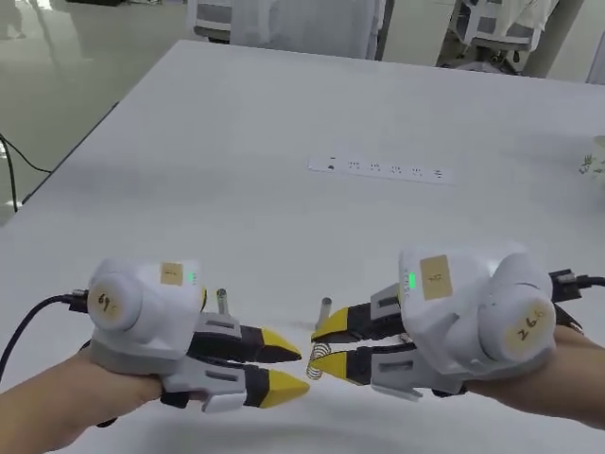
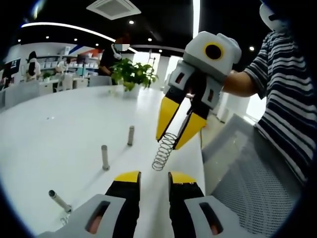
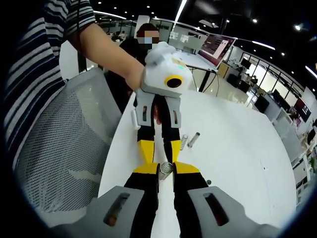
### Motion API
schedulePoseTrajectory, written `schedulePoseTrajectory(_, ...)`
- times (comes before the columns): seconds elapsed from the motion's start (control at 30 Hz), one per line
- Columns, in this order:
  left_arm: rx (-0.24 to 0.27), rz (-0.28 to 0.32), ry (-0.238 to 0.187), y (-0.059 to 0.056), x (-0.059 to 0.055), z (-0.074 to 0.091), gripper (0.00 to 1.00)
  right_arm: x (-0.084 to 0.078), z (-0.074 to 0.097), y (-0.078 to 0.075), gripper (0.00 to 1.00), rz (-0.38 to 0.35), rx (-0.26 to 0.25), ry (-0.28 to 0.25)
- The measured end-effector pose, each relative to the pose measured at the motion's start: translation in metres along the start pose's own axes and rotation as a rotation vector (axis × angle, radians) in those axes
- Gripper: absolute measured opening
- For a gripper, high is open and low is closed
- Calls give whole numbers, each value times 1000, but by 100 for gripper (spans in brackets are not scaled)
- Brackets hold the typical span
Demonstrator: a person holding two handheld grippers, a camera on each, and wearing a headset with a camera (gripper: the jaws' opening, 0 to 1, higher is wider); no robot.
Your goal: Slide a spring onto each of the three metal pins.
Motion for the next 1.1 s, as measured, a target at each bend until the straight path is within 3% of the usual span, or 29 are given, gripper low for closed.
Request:
schedulePoseTrajectory(0.83, 142, 50, -43, 7, -14, 37, 41, -11, -4, -3, 7, 1, -27, 28)
schedulePoseTrajectory(1.1, 194, 71, -72, 10, -19, 51, 56, -15, -3, -6, 7, -7, -37, 34)
Point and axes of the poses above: the centre of the closed fingertips' face, and the gripper's own axes: z roughly backward along the fingers, y roughly to its left, x roughly out of its top, the point moved 6 cm from there along z, roughly backward along the fingers, and after that the axes turned 1 degree about z, right-handed, at the moved point
